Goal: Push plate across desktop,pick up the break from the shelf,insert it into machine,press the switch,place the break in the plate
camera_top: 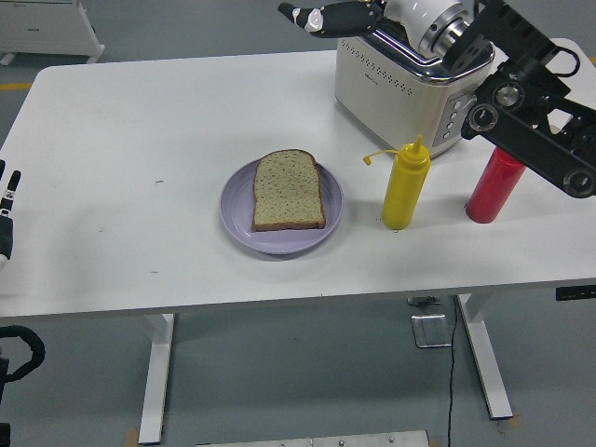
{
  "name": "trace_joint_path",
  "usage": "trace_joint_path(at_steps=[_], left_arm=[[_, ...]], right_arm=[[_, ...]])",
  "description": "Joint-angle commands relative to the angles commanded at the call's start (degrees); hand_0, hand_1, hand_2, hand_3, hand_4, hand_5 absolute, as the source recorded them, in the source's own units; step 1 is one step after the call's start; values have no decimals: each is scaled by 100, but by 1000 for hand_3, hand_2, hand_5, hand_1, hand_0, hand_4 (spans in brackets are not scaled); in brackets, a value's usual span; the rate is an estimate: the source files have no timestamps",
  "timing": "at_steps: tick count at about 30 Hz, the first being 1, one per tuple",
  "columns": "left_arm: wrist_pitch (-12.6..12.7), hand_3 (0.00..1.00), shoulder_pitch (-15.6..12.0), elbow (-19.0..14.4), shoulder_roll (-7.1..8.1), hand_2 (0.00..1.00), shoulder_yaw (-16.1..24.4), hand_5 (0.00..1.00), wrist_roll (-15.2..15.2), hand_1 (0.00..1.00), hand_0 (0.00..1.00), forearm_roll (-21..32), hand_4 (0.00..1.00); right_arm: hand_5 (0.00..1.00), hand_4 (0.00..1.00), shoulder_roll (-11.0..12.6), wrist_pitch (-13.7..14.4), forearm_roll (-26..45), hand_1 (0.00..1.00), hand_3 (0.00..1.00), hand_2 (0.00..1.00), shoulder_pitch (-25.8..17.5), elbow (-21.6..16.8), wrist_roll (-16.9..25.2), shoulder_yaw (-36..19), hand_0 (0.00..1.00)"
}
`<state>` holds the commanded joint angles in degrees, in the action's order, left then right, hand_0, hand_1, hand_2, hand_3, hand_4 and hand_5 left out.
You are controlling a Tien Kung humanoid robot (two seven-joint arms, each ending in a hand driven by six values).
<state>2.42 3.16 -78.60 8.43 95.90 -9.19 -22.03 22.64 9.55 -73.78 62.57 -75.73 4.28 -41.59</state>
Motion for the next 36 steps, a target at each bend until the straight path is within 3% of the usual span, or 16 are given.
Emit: trace_joint_path(at_steps=[4,5,8,17,26,36], left_arm=[[2,783,-8,-11,-20,910,14,998,1,849,843,14,580],[2,783,-8,-12,-22,911,15,998,1,849,843,15,580],[0,783,-18,-21,-29,911,11,998,1,849,843,18,580],[2,781,-44,-126,-81,910,16,998,12,848,843,76,580],[-5,781,-48,-238,-79,910,-19,998,13,848,844,100,580],[-23,780,-68,-238,-93,910,-83,998,15,848,845,83,582]], right_arm=[[321,641,450,1,896,899,914,921,-464,-427,227,-733,934],[391,518,508,-6,1102,869,873,885,-538,-472,245,-884,919],[391,518,753,-75,1758,869,873,885,-934,-543,260,-1477,919],[456,495,979,-291,3567,854,830,846,-2248,-582,84,-3224,903],[486,497,761,-568,5264,852,821,841,-3697,-798,-9,-4697,896],[514,500,-130,-1004,6468,858,816,842,-5372,-1081,-13,-5813,909]])
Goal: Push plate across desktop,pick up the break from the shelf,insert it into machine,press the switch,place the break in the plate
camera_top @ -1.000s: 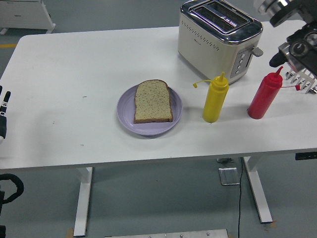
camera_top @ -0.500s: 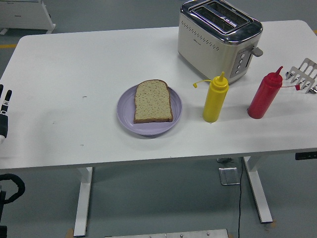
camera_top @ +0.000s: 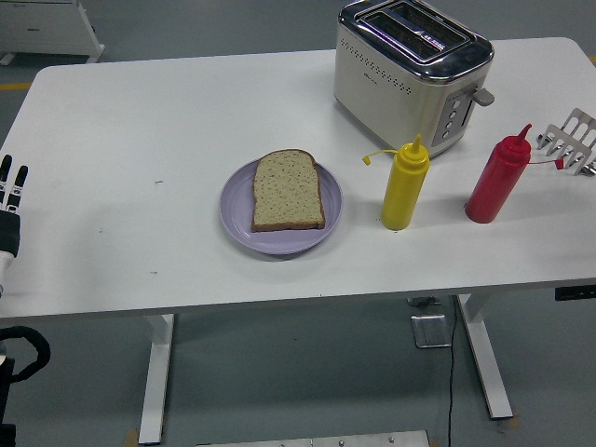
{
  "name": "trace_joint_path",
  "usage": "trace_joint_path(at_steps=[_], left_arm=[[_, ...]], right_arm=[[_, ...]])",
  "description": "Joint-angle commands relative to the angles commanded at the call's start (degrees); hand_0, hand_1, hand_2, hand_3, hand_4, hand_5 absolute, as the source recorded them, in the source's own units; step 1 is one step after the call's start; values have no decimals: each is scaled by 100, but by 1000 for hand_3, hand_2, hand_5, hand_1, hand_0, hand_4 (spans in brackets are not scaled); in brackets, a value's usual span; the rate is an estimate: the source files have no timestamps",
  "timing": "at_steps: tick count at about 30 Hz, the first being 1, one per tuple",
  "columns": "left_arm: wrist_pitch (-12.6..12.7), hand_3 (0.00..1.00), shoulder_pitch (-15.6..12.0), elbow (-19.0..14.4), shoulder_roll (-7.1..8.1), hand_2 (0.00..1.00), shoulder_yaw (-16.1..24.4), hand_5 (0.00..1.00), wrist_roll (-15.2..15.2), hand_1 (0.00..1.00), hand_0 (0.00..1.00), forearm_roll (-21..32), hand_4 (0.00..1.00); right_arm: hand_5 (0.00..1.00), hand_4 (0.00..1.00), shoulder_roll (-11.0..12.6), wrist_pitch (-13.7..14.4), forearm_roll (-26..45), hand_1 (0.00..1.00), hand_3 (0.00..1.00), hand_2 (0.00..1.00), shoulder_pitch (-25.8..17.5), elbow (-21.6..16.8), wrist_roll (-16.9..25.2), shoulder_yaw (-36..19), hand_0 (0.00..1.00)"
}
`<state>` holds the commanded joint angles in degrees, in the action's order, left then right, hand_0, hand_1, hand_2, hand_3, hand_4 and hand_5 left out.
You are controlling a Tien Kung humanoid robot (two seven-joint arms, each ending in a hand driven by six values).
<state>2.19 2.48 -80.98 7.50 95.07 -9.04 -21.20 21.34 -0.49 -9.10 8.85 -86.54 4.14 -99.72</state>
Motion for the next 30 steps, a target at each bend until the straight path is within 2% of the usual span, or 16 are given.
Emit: trace_joint_path(at_steps=[7,12,30], left_arm=[[-12,782,28,-5,6,908,-34,998,2,847,844,-17,583],[-15,781,60,-15,0,909,-39,998,3,847,845,-21,584],[-22,783,53,-24,-17,910,-44,998,4,847,845,-17,586]], right_arm=[[506,501,-515,-93,7,861,814,841,-794,62,43,-182,909],[502,500,-744,-61,-43,860,811,839,-908,150,75,-307,909],[492,495,-867,-65,-98,851,784,814,-963,148,74,-567,898]])
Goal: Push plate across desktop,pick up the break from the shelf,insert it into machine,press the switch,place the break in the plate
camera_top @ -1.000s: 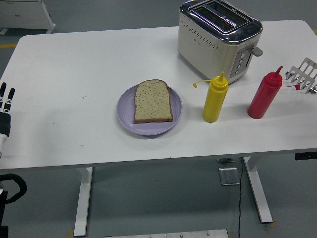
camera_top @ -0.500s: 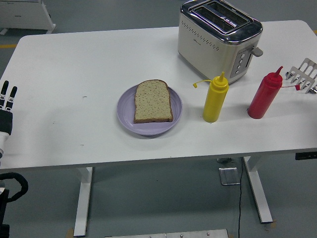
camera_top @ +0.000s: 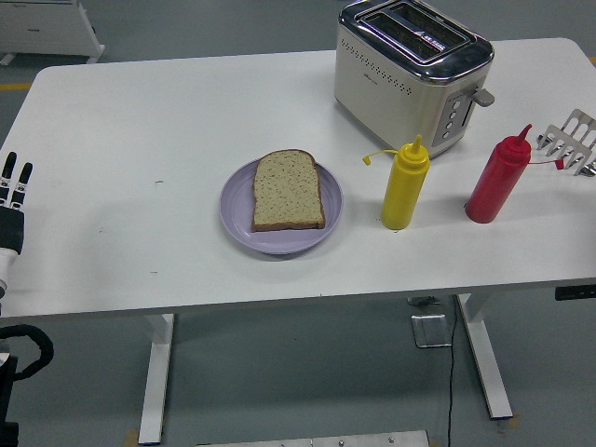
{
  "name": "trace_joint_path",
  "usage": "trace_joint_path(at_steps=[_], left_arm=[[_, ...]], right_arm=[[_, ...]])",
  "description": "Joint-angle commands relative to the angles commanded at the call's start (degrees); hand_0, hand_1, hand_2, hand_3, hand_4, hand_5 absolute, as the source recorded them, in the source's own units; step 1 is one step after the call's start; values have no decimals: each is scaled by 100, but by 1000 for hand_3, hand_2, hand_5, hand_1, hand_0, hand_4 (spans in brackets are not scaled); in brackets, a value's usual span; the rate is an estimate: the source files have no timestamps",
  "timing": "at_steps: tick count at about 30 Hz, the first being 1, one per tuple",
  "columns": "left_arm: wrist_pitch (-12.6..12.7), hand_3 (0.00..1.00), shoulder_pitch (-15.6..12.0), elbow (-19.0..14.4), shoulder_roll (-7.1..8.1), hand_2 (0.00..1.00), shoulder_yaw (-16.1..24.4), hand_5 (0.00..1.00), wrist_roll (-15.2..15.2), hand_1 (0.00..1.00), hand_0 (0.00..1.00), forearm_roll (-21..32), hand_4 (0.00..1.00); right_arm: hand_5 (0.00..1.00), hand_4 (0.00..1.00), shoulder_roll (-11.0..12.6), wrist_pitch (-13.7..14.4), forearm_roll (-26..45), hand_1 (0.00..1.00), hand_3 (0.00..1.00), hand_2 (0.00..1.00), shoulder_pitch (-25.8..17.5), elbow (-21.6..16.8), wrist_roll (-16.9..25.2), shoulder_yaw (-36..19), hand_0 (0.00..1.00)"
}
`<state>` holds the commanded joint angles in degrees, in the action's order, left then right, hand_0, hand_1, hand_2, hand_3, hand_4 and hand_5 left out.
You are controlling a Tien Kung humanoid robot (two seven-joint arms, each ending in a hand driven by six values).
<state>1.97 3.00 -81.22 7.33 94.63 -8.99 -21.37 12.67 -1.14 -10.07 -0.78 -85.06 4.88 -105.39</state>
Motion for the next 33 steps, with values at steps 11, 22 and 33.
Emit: trace_joint_path(at_steps=[11,22,33], left_arm=[[-13,783,-2,-7,-7,910,-3,998,3,846,845,4,588],[-13,783,2,-16,-5,910,-12,998,3,846,846,-3,589],[-17,784,7,-8,-10,910,-20,998,7,847,845,-10,591]], right_arm=[[488,489,-16,-10,39,844,772,801,-4,28,-27,-26,893],[484,487,-21,22,83,842,769,800,14,38,-31,-80,892],[477,480,-4,23,93,837,765,795,23,45,-44,-42,888]])
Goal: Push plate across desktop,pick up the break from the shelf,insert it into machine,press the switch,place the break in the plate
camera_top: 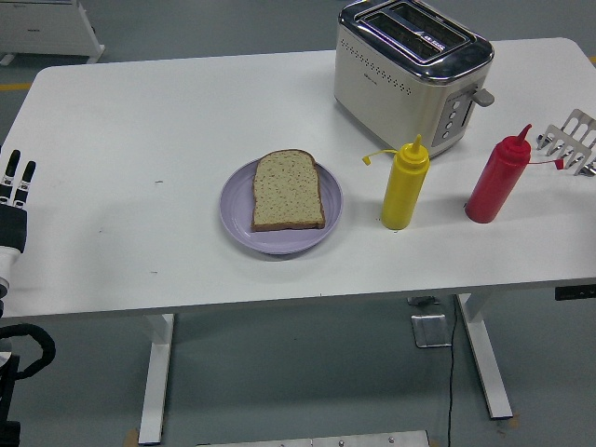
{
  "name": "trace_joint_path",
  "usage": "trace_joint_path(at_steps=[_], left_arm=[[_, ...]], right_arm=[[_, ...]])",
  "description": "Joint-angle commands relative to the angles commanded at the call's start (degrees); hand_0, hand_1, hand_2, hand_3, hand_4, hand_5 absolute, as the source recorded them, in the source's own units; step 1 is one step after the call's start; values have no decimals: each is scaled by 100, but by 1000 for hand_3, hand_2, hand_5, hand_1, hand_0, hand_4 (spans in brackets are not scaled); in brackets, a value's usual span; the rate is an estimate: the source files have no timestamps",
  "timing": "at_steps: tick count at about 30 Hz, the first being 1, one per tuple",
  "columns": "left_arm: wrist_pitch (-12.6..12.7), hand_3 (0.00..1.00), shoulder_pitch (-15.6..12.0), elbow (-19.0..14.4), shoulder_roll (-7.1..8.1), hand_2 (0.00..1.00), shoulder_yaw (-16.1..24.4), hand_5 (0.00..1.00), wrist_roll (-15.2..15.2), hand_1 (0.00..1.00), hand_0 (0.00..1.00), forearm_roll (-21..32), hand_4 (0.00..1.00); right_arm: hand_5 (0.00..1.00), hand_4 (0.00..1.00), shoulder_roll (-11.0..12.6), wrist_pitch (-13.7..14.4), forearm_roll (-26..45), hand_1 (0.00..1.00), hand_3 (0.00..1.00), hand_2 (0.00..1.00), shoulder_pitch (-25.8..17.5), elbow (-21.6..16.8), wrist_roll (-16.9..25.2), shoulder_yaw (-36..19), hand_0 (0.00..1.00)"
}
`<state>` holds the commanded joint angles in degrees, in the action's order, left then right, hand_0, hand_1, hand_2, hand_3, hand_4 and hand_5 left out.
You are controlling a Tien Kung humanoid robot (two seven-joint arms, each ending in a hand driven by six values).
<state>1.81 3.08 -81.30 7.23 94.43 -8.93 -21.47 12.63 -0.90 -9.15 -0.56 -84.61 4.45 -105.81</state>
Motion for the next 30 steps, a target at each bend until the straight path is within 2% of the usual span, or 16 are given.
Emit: trace_joint_path(at_steps=[30], left_arm=[[1,784,-35,-4,-3,911,48,998,-8,847,846,-12,592]], right_arm=[[468,473,27,2,37,832,754,792,-16,26,-34,10,879]])
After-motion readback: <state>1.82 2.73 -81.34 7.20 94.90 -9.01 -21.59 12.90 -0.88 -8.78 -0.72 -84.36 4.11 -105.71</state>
